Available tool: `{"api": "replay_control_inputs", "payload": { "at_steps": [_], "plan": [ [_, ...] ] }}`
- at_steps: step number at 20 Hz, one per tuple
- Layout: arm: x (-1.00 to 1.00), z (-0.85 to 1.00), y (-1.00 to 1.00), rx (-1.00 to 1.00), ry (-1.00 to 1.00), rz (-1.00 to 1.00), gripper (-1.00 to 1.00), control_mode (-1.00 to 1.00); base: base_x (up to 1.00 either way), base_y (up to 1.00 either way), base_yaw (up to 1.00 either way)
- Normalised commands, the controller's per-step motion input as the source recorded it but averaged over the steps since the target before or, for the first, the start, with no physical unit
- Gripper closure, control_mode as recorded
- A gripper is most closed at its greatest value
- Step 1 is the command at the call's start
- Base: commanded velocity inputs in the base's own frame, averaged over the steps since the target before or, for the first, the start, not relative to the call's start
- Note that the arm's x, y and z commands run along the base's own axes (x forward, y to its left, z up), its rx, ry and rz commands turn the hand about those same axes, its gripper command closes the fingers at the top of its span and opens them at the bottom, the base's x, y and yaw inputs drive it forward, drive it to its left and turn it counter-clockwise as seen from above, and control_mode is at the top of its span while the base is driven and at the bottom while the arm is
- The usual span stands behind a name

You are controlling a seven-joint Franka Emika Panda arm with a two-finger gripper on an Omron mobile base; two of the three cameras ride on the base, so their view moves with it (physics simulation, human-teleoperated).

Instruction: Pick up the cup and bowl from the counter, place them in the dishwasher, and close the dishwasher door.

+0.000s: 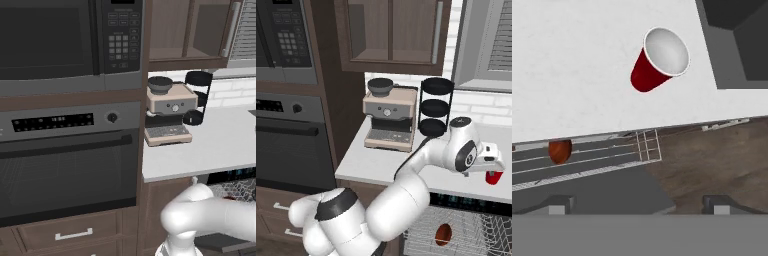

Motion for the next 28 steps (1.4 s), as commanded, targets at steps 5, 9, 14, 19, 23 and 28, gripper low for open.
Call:
{"api": "replay_control_inputs", "payload": {
  "at_steps": [5, 9, 14, 19, 23, 28],
  "plan": [
    [0.40, 0.00, 0.20, 0.01, 0.00, 0.00, -1.00, -1.00, 0.00, 0.00, 0.00],
    [0.38, 0.11, 0.31, -0.08, 0.00, 0.00, -1.00, -1.00, 0.00, 0.00, 0.00],
    [0.24, -0.12, 0.06, -0.01, 0.01, 0.00, -1.00, -1.00, 0.00, 0.00, 0.00],
    [0.67, -0.19, -0.17, 0.00, 0.00, 0.04, -1.00, -1.00, 0.00, 0.00, 0.00],
    [0.22, -0.03, -0.37, 0.01, -0.01, 0.07, -1.00, -1.00, 0.00, 0.00, 0.00],
    [0.00, -0.16, -0.13, 0.00, 0.00, 0.00, -1.00, -1.00, 0.00, 0.00, 0.00]
  ]
}}
